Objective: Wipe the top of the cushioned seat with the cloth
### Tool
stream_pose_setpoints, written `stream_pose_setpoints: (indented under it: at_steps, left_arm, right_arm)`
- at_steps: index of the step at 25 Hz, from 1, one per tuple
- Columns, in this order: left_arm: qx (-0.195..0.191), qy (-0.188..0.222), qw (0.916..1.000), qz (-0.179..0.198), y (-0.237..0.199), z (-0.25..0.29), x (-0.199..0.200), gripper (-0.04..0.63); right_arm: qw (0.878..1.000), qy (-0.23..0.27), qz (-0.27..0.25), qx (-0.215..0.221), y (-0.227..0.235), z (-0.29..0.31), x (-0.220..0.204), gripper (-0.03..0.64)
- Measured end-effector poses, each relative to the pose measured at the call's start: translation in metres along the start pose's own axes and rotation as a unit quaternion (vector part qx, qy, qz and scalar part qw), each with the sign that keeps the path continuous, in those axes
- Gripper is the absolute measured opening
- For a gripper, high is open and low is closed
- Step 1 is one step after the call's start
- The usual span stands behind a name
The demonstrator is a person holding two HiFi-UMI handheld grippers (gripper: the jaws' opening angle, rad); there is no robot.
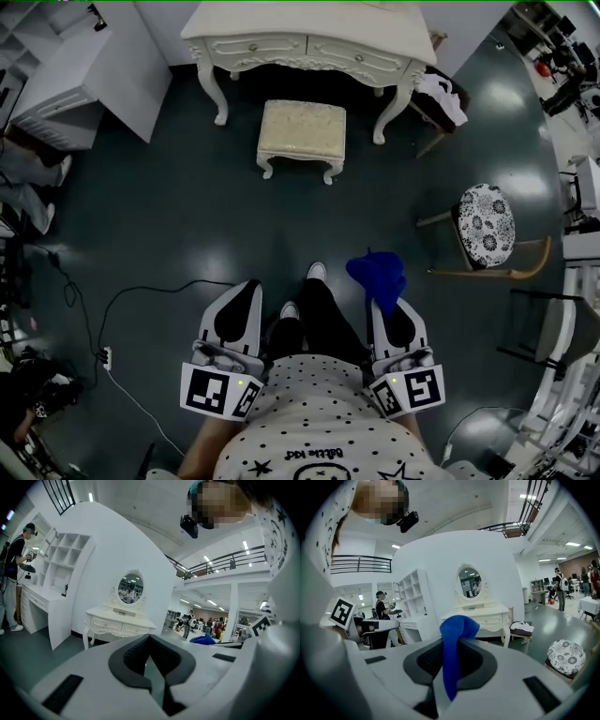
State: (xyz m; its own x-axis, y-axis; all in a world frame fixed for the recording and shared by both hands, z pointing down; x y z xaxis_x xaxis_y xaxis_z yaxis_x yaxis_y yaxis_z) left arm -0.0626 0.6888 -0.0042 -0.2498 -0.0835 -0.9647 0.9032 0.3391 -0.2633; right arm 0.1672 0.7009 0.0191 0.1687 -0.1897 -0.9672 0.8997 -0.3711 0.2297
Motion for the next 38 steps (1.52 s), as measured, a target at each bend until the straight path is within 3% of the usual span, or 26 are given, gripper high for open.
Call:
stream_pose_setpoints:
  at_steps: [8,19,24,32,38]
  left_arm:
    - [0.028,0.034,0.999,0.012,-0.011,0.086,0.01,0.009]
    - [0.025,0.023,0.9992,0.021,-0.036,0.152,0.015,0.009]
    - [0.002,0.016,0.9998,0.01,-0.062,0.194,0.019,0.009]
    - [-0.076,-0.015,0.997,-0.002,-0.103,0.259,0.041,0.01]
    - [-0.075,-0.018,0.997,-0.001,-0.123,0.288,0.041,0.009]
  right_arm:
    - [1.0,0.012,-0.009,0.017,0.06,0.068,0.026,0.063]
    - [1.0,0.01,0.008,-0.017,0.097,0.12,0.032,0.063]
    - [0.999,0.014,0.003,-0.037,0.098,0.164,0.038,0.063]
    - [0.997,0.025,0.014,-0.065,0.067,0.237,0.056,0.063]
    - [0.993,0.041,0.008,-0.11,0.082,0.267,0.066,0.063]
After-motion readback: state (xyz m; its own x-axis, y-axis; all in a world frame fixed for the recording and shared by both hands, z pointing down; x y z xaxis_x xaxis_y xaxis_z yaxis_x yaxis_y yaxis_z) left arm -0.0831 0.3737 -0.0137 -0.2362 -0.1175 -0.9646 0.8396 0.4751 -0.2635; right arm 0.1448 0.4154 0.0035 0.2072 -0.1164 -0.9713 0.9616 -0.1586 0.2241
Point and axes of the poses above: the fingertips, and each gripper's own axes: z forward along the fingers, y to its right, x out of its top, the point moved 5 cm from there along -z, backward along the fingers, and after that the axes turned 14 degrees about y, right-handed, at the moved point
